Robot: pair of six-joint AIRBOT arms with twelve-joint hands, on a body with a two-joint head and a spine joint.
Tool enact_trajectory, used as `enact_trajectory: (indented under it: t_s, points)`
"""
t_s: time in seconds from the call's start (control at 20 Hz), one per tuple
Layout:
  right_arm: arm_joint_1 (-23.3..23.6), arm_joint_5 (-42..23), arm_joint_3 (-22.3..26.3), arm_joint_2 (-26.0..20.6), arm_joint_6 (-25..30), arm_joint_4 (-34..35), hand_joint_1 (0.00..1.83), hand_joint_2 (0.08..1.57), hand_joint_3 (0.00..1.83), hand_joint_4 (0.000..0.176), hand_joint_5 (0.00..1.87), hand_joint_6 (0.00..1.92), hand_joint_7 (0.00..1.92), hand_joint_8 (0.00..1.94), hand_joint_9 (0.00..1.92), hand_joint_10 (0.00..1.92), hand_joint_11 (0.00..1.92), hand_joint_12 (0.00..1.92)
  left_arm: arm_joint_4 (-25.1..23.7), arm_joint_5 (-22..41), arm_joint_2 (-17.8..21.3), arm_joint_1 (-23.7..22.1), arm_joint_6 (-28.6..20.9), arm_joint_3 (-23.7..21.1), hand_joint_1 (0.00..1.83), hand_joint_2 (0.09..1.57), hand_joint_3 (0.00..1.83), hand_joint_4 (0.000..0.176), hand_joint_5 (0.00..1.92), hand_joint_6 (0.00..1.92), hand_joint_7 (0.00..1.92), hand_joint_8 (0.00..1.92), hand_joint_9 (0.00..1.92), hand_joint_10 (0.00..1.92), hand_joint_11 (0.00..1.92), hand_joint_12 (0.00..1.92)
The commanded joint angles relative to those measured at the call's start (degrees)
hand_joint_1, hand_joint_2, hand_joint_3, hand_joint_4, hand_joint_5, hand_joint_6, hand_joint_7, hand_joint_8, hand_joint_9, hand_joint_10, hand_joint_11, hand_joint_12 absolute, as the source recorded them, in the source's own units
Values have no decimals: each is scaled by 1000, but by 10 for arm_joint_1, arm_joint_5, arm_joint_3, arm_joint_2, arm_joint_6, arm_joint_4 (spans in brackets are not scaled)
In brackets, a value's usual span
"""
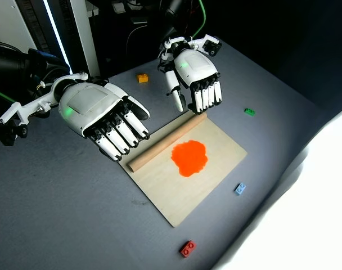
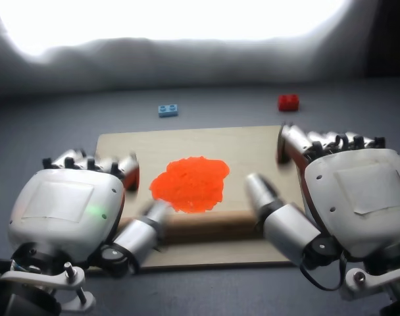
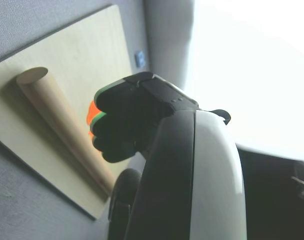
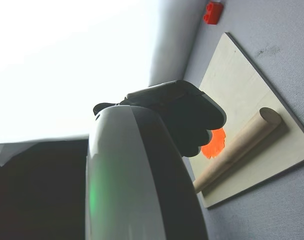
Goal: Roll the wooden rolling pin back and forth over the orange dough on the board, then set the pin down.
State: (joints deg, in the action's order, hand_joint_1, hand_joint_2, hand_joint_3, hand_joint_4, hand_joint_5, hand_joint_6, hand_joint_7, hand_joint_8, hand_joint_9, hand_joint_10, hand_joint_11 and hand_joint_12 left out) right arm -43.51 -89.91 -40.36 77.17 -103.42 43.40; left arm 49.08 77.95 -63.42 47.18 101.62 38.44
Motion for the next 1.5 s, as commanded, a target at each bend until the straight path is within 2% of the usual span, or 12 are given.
enact_trajectory:
  t_s: [0.0,0.05,0.2,0.5,0.65,0.85,0.95,1.1,1.15,1.25,1.3,1.45]
  points:
    - [3,-46,1,-1,-3,-53,0,1192,86,0,39,54,33,1,11,4,0,0,-46,56,1,-5,1,2,0,1226,25,0,0,0,7,3,16,8,0,146]
    - [2,-44,1,-1,-4,-53,0,1187,77,0,36,49,34,1,11,4,0,0,-45,56,1,-5,1,2,0,1221,15,0,0,0,1,0,4,2,0,86]
    - [1,-43,1,-2,-4,-53,0,1199,37,0,67,33,81,2,54,13,9,21,-42,50,1,-5,5,0,0,1225,1,0,0,0,43,4,39,5,0,208]
    - [8,-48,1,17,6,-40,0,1205,21,0,66,18,63,0,46,5,0,0,-42,4,-3,-1,22,7,0,1215,0,0,0,0,39,0,32,1,0,218]
    - [12,-50,-1,20,7,-27,0,1212,22,0,60,14,58,0,40,2,0,0,-62,3,-16,9,-17,22,0,1198,0,0,0,0,12,0,5,0,0,177]
    - [11,-57,-14,42,9,-14,164,1153,0,0,32,1,40,1,27,0,0,0,-75,30,-43,26,-41,39,1,1147,0,0,0,0,0,0,0,0,0,71]
    - [7,-61,-28,55,16,-14,237,1132,0,0,39,3,43,2,35,3,4,2,-74,36,-50,30,-42,44,58,1120,0,0,0,0,0,0,0,0,0,103]
    - [-3,-58,-63,85,35,-14,290,1134,0,0,66,13,69,10,49,9,9,6,-72,37,-55,46,-54,58,206,1114,0,0,0,0,2,1,0,0,0,32]
    - [-4,-54,-69,89,41,-14,290,1134,0,0,66,13,69,10,49,9,9,6,-72,39,-55,50,-61,62,206,1114,0,0,0,0,2,1,0,0,0,32]
    - [-5,-48,-74,95,46,-14,202,1193,14,0,88,21,82,13,57,11,1,0,-72,41,-56,55,-70,72,91,1180,25,0,0,0,5,2,0,0,0,32]
    - [-5,-45,-75,99,46,-14,40,1285,53,0,87,19,76,8,33,5,0,0,-72,41,-59,57,-72,78,17,1250,19,0,0,0,0,0,0,0,0,6]
    - [-5,-42,-82,112,44,-14,0,1294,42,0,71,9,36,0,4,0,0,0,-62,38,-68,57,-78,93,0,1261,9,0,0,0,0,0,0,0,0,0]
